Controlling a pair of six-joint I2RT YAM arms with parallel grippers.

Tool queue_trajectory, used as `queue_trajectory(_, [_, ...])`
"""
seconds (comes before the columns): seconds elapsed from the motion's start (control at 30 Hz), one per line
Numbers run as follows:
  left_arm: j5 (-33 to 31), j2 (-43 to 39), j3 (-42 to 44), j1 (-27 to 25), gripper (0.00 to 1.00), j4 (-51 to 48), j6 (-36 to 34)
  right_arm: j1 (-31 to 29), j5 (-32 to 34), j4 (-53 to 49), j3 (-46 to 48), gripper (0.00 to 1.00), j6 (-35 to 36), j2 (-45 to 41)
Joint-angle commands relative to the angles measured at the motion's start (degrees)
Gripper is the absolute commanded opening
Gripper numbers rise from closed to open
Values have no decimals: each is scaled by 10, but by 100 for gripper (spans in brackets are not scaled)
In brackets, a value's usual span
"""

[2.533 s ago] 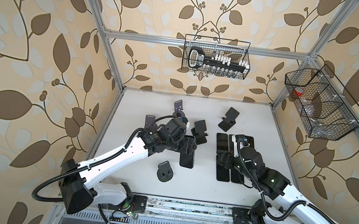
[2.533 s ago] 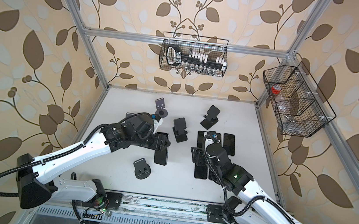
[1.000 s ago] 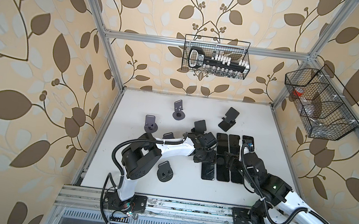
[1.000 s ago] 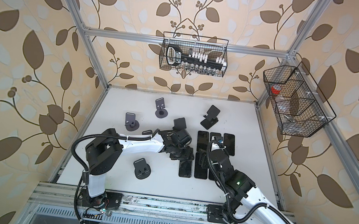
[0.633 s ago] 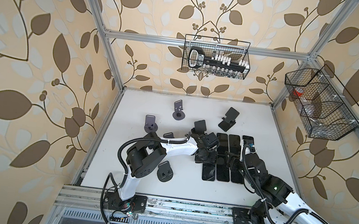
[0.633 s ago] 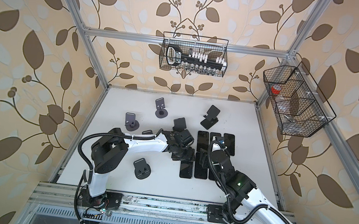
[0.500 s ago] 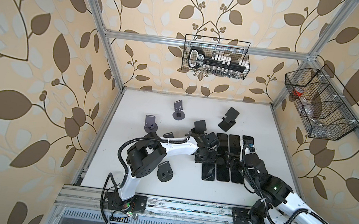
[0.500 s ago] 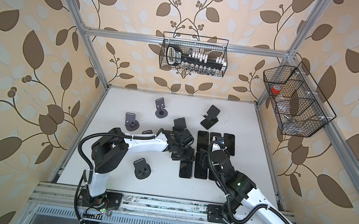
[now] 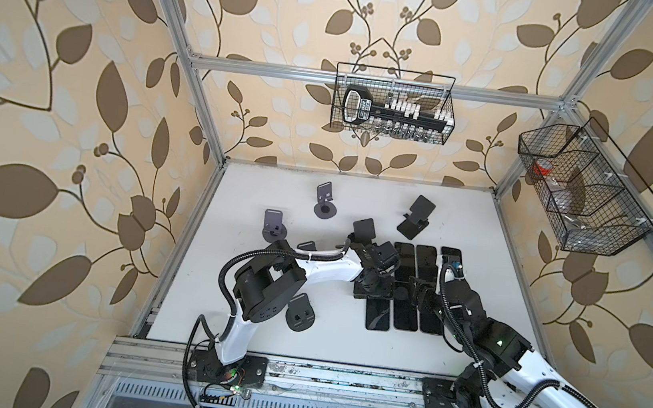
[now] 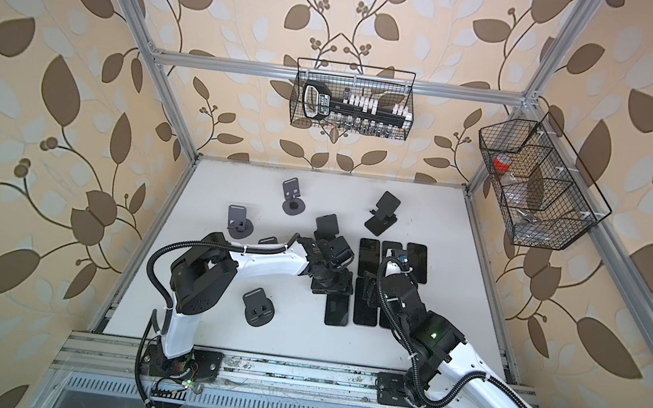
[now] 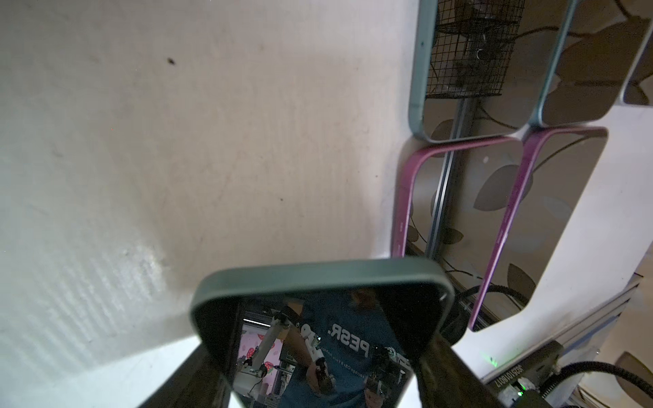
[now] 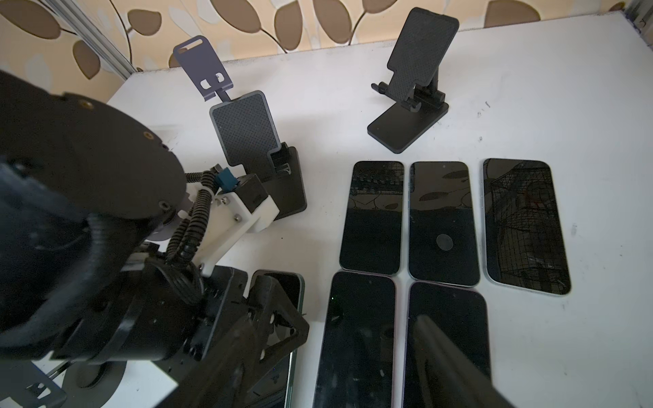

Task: Remove the phone from the phone stand
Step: 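Lower the green-edged phone beside the purple-edged phones with the left gripper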

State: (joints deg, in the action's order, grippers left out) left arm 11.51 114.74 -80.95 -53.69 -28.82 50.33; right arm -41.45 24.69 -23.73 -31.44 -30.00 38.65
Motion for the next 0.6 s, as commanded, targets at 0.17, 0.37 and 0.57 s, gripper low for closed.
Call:
queue_trajectory(0.17, [-18, 10, -31, -6, 50, 4, 20, 2, 11, 7, 7, 72, 2, -8])
queue_trajectory(0.37, [-17, 14, -36, -6, 52, 0, 18, 2, 9, 7, 5, 72, 4, -5])
queue_trajectory(0.57, [-18, 14, -37, -6, 59, -2, 18, 2, 9, 6, 4, 73, 5, -7])
